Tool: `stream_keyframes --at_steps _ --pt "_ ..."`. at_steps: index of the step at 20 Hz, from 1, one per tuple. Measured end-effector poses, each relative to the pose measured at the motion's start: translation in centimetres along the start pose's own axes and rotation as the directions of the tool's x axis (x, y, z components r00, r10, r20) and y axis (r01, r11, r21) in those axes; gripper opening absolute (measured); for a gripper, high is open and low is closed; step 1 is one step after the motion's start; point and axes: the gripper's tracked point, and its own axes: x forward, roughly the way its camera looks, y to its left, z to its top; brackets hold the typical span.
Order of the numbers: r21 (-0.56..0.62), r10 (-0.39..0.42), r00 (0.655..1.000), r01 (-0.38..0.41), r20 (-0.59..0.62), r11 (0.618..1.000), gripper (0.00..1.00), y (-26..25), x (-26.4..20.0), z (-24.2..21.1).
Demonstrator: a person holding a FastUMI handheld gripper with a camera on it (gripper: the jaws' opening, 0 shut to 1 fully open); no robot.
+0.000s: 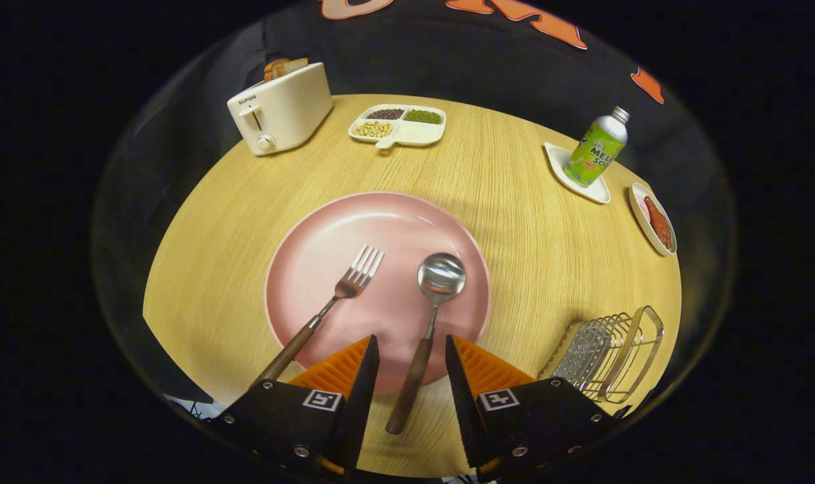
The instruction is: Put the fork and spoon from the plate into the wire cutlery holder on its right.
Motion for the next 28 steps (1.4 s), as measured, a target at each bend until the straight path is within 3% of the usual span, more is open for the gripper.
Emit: stream_keyframes --at_steps 3,10,12,20,28 --pt "-0.002 -0.024 0.999 0.024 -0.029 1.000 0.51 0.1 1.0 -0.4" --pt "-0.041 -0.055 0.997 0.053 -0.062 0.998 0.17 -0.2 1.8 -0.8" --pt "-0.033 -0.046 0.997 0.044 -0.063 0.998 0.12 -0.2 1.8 -0.8" --pt "-0.004 -0.014 0.998 0.014 -0.056 1.000 0.05 0.1 1.2 -0.6" --pt "0.040 -0.016 0.999 0.015 0.033 0.999 0.05 -1.7 -3.1 0.9"
